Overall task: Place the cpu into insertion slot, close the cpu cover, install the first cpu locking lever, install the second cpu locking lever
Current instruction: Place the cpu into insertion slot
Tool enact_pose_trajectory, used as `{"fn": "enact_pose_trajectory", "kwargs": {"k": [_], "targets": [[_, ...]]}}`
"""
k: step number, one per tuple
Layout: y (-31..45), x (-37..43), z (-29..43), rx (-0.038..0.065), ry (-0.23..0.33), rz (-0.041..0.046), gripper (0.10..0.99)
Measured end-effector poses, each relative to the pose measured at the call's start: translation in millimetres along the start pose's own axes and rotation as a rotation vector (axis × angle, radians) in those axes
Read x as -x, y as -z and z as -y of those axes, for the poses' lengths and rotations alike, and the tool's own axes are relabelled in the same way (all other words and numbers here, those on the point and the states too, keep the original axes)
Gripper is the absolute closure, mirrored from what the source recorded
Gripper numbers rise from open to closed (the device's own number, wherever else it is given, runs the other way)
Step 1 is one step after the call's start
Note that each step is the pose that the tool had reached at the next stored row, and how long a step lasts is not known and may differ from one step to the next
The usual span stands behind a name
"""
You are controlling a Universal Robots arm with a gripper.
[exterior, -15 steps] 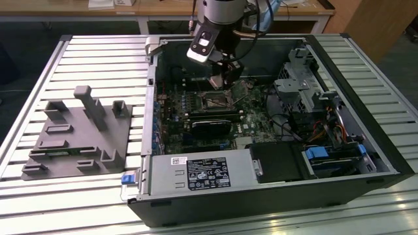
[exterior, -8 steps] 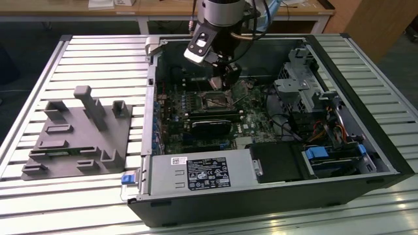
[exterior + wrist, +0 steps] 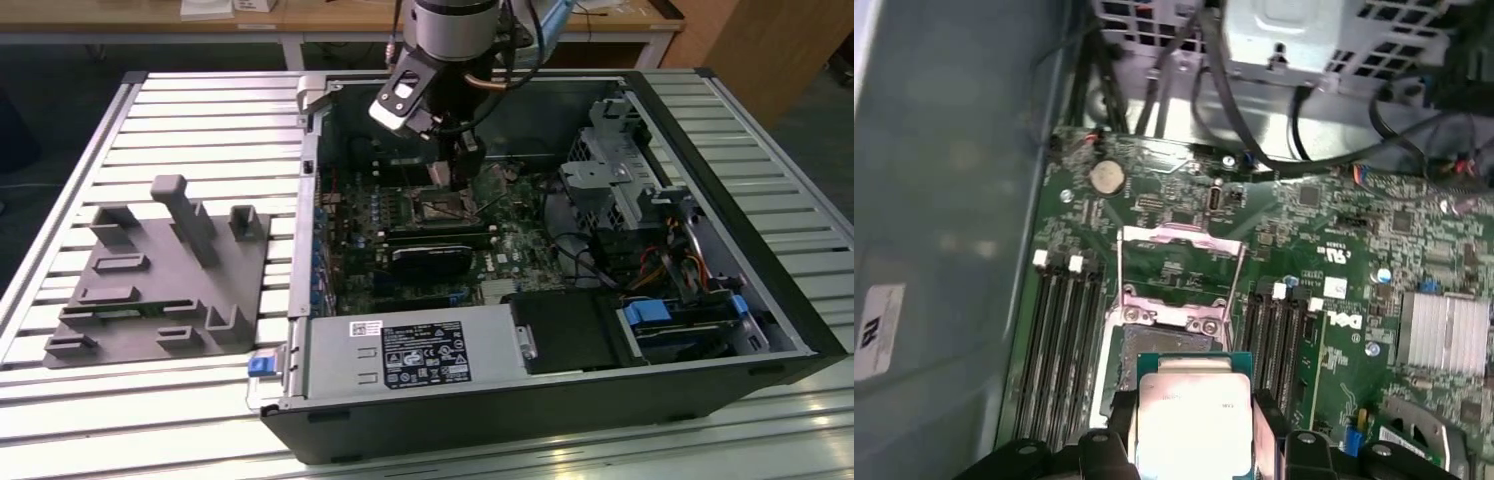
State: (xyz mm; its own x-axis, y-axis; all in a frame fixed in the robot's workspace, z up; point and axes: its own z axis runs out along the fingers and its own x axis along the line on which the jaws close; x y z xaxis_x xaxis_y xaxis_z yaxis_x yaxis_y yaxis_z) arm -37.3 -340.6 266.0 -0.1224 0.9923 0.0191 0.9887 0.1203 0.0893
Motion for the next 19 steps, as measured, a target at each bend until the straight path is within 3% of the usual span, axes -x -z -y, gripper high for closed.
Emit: {"fn": "enact_pose_trajectory", "kwargs": {"k": [10, 19], "targets": [[-13.8, 0.2, 1.2, 0.001, -0.061, 0.0054, 0.545], [-21.3, -0.1, 1.9, 0.001, -0.073, 0.0066, 0.545]]}}
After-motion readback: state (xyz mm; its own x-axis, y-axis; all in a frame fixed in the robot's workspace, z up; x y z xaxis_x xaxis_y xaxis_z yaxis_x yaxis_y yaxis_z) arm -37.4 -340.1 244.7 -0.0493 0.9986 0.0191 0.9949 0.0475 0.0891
